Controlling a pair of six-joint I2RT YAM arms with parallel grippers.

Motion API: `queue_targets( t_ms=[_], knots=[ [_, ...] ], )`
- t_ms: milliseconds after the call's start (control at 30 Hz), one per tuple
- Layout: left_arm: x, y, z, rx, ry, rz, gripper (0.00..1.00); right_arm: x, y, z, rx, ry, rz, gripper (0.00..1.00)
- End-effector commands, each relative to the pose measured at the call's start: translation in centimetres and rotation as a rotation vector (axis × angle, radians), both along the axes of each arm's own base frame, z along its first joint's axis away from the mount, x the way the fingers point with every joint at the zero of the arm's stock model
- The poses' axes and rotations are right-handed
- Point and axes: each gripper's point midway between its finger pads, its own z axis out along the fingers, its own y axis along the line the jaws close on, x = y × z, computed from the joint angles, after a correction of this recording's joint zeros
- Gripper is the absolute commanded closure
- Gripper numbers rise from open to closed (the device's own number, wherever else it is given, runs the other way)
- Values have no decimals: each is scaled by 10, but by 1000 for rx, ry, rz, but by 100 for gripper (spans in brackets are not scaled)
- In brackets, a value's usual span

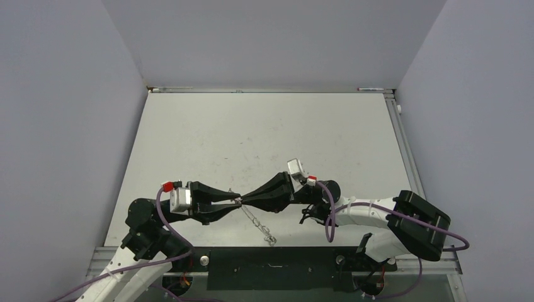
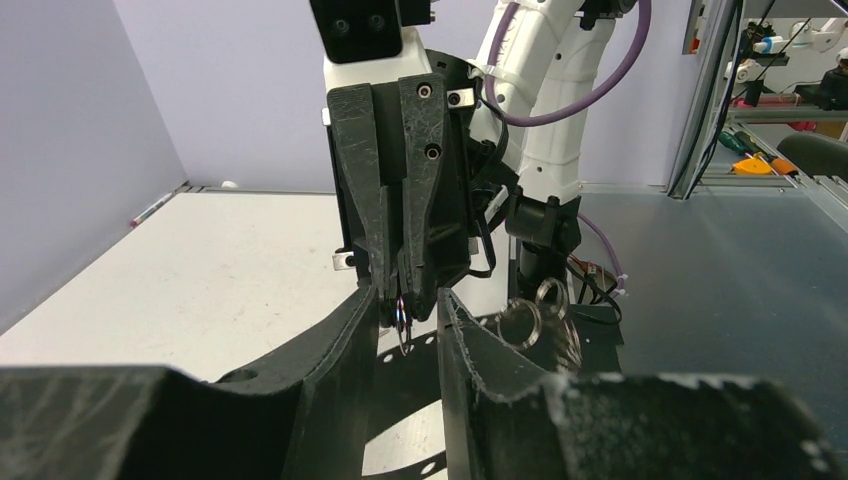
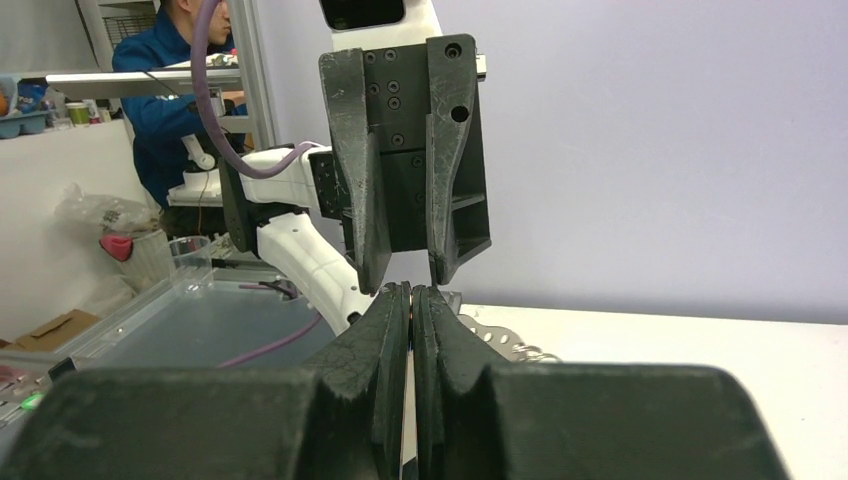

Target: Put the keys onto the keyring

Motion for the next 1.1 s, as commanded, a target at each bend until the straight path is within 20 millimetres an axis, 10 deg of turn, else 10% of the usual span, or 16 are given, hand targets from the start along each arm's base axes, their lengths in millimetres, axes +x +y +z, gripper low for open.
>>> queue_targets(
  t_ms=[0, 1067],
  knots=[
    [-1, 2, 5, -11, -24, 7, 75, -16, -27, 69, 290, -140, 8, 95],
    [9, 7, 1, -24, 26, 71, 80, -17, -34, 89, 358, -168, -15, 95]
  ],
)
